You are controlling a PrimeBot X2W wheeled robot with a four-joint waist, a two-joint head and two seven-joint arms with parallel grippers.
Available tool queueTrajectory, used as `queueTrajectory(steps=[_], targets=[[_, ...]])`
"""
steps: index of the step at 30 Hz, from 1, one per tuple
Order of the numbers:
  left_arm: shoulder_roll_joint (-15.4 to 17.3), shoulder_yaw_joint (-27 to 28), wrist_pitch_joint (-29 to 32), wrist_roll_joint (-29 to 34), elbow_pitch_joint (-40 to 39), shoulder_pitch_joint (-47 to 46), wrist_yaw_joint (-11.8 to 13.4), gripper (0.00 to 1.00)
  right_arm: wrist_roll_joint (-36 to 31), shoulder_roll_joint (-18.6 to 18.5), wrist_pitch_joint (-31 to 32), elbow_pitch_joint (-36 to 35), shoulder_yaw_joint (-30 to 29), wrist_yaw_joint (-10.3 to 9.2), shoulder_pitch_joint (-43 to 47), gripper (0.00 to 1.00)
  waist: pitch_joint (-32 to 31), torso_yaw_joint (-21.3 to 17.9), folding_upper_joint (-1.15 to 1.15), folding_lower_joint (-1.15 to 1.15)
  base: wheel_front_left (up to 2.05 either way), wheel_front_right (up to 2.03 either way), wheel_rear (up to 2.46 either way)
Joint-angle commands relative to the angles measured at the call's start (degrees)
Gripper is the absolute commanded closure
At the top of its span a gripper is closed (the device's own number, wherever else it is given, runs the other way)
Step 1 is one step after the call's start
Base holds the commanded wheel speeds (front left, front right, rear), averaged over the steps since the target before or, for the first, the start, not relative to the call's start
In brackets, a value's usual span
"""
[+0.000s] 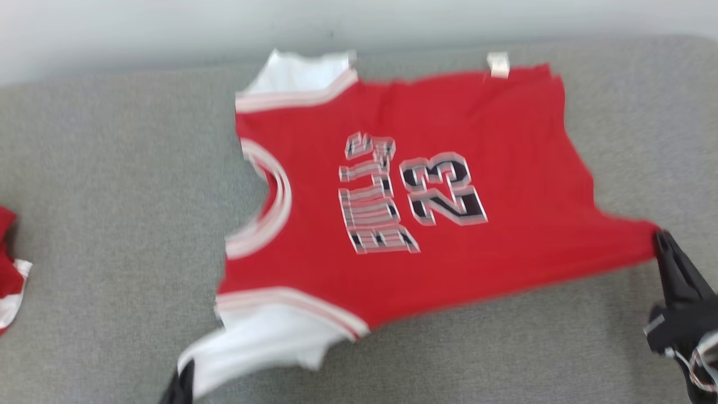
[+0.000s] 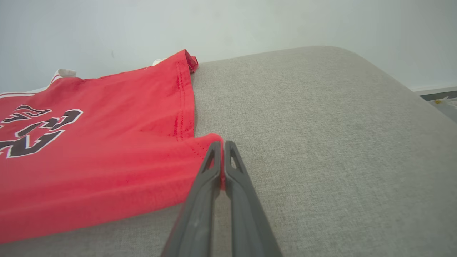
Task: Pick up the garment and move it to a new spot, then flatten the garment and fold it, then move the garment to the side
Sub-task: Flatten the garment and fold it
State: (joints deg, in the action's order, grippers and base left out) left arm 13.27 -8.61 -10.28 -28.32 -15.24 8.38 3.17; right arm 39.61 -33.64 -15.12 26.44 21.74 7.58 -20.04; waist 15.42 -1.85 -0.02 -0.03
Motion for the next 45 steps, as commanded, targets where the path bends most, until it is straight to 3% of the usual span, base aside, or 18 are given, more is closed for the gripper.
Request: queueTrajectory(steps=[1,8,13,26,33,39,41,42,43,44,45], targets=[[0.68,0.53,0.49,-0.39,-0.76,2.81,0.83,1.00,-0.66,-1.20,-0.07,-0.54,-1.82,-0.19,2.50,1.00,-4.21,-1.22,0.02,0.03,0.00,0.00,0.00],[1.70,-0.47,3.72,-0.45,-6.43,9.75,2.16,1.00,-3.33,-2.62,0.35,-5.75,-6.44,-0.26,14.14,1.00,-6.68,-0.65,0.02,0.03,0.00,0.00,0.00],[1.10,-1.67,6.10,-0.92,-8.19,8.58,2.80,1.00,-4.45,-2.13,4.94,-10.08,-9.59,-0.26,17.85,1.00,-6.57,-1.01,0.02,0.03,0.00,0.00,0.00],[-1.80,-5.00,13.16,0.71,-0.01,-7.89,4.89,1.00,-14.98,4.82,22.70,-4.50,-13.54,-0.13,4.62,1.00,-3.53,-0.77,0.02,0.03,0.00,0.00,0.00],[-1.81,-4.90,13.18,3.18,4.86,-15.21,6.23,1.00,-18.84,6.98,23.55,-1.59,-12.56,-0.13,-3.76,1.00,-1.48,-0.84,0.02,0.03,0.00,0.00,0.00],[-2.18,-6.18,11.34,4.24,9.63,-20.30,4.46,1.00,-20.16,7.60,20.77,3.72,-10.40,-0.13,-8.98,1.00,0.45,-0.38,0.02,0.03,0.00,0.00,0.00],[-2.03,-7.01,10.53,5.46,11.54,-22.09,4.02,1.00,-20.72,7.74,18.68,5.45,-9.80,-0.12,-10.41,0.91,1.06,-0.20,0.02,0.03,0.00,0.00,0.00],[-1.90,-7.31,9.79,5.91,12.36,-23.00,3.79,1.00,-20.74,7.99,17.15,6.36,-9.86,-0.12,-11.15,0.70,1.30,-0.18,0.02,0.03,0.00,0.00,0.00],[-2.18,-7.50,9.08,6.32,13.10,-23.83,3.90,1.00,-21.20,8.27,15.22,7.09,-10.27,-0.12,-11.85,0.16,1.57,-0.17,0.02,0.03,0.00,0.00,0.00],[-2.31,-7.73,8.51,6.89,13.95,-24.38,3.96,0.89,-21.75,8.58,13.18,7.82,-10.35,-0.13,-12.47,0.00,1.78,-0.19,0.02,0.03,0.00,0.00,0.00],[-2.54,-7.80,7.84,7.13,14.65,-24.90,4.01,0.72,-21.98,9.04,10.91,8.57,-10.56,-0.12,-12.85,0.00,1.93,-0.20,0.02,0.03,0.00,0.00,0.00]])
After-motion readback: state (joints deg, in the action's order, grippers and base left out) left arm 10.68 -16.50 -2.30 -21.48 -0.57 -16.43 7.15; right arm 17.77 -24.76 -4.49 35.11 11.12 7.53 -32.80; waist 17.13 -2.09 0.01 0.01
